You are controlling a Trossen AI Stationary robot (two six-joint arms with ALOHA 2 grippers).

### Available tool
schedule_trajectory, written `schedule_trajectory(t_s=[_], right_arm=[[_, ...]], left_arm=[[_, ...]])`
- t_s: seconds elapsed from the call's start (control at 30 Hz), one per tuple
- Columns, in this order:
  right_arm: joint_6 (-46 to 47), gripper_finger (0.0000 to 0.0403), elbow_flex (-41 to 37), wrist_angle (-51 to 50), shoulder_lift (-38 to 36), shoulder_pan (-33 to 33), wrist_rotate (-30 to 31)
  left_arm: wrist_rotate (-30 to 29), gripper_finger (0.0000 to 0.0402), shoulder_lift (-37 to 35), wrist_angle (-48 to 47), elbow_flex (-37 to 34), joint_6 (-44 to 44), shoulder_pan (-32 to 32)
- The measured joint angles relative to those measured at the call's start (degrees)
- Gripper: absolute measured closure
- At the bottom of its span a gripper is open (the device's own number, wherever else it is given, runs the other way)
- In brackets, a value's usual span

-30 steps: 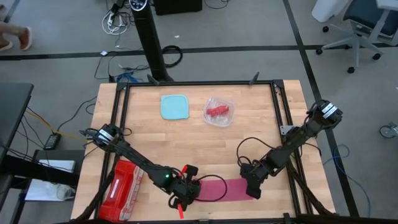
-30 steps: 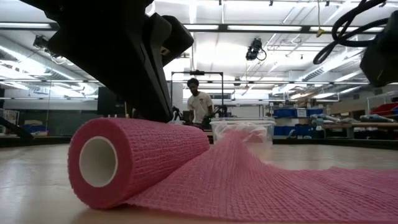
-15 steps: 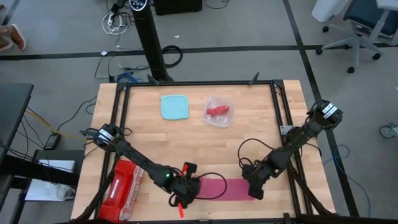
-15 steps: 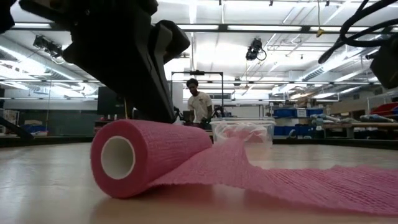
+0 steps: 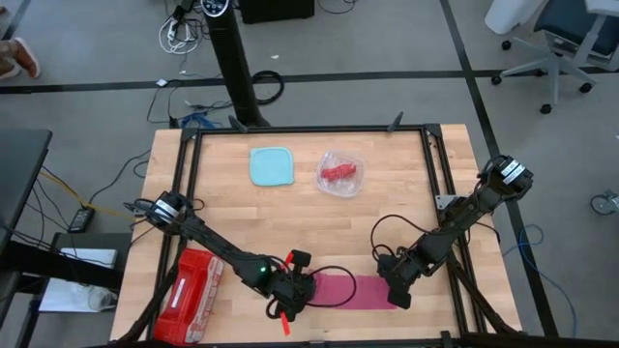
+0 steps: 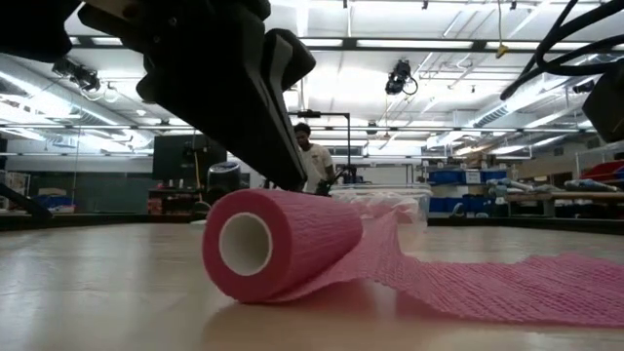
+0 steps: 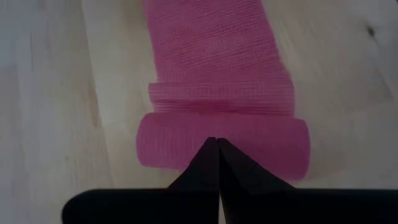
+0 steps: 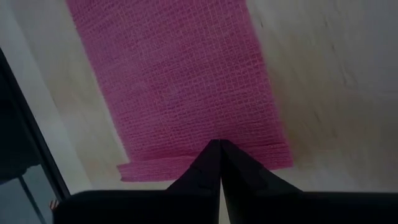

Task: Roll bandage
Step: Roll the pink bandage

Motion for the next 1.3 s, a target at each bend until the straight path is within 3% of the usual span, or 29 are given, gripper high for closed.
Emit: schedule_trajectory(t_s=[0.3, 0.43, 0.67, 1.3], right_arm=[[0.0, 0.0392, 0.0, -0.8, -0.1, 0.0, -1.2], [0.0, 0.0392, 0.0, -0.7, -0.1, 0.0, -1.2], [-0.5, 0.0392, 0.0, -0.7, -0.1, -0.1, -0.5], [-0.4, 0.0392, 0.0, 0.2, -0.1, -0.2, 1.4]], left_arm=[[1.2, 0.0401, 0.0, 1.3, 0.1, 1.3, 0.0], [4.6, 0.0401, 0.1, -2.9, 2.6, 1.6, -0.1], [4.9, 0.0401, 0.1, -10.5, 6.5, 9.6, -0.3], [4.6, 0.0401, 4.3, -6.4, 6.6, 14.8, -0.7]])
